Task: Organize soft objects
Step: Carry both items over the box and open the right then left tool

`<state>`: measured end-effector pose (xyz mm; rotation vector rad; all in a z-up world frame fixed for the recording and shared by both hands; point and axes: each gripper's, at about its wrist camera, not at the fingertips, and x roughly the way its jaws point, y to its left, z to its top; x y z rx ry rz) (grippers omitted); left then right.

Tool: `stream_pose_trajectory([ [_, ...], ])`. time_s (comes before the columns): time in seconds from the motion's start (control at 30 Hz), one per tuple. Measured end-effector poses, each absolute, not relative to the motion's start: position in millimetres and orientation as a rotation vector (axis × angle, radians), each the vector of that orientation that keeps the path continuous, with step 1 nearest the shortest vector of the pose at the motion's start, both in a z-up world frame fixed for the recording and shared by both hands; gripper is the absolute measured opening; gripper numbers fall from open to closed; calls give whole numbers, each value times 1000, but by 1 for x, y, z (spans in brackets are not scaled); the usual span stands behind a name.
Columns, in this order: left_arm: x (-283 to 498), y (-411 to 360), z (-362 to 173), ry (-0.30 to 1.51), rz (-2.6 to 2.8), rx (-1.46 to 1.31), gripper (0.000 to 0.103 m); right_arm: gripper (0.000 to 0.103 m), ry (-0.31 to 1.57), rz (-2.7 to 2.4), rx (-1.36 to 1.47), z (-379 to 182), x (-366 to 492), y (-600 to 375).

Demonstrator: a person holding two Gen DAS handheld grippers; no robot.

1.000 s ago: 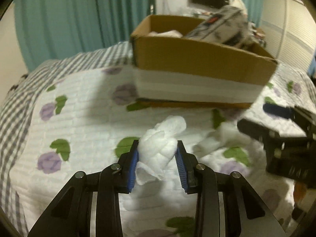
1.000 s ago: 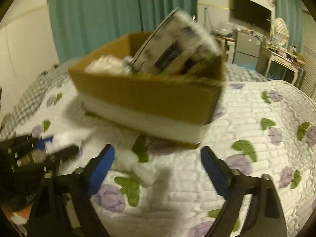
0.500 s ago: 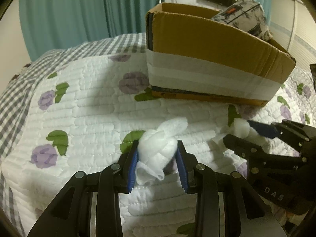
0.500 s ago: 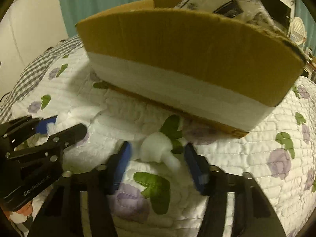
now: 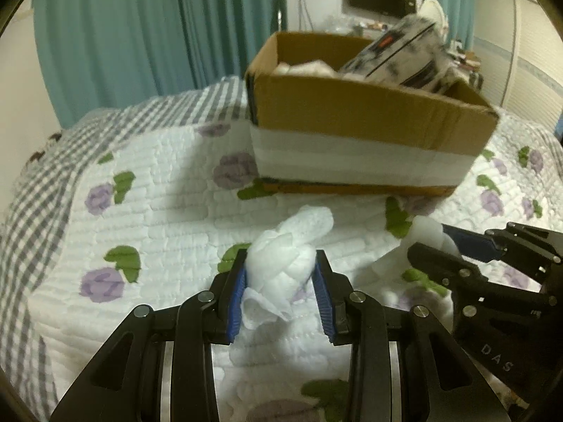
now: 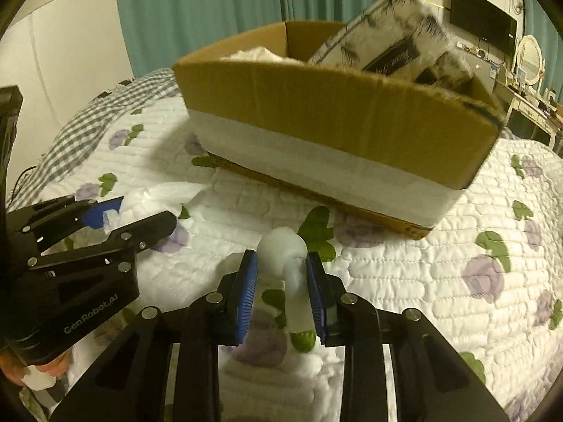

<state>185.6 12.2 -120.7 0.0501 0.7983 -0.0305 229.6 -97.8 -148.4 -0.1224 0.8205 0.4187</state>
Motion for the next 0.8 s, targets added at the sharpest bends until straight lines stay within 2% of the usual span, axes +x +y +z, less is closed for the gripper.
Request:
stream_pose_trajectory([
  [0.2, 161, 5, -85, 740, -51, 55, 35, 28, 746, 396, -118, -113, 205, -106],
  [0.5, 134, 0, -27, 621, -86, 81, 35, 28, 579, 354, -99, -26, 177, -126],
  [0.8, 155, 0, 12, 532, -99, 113, 35, 28, 507, 361, -82, 22, 196, -137],
])
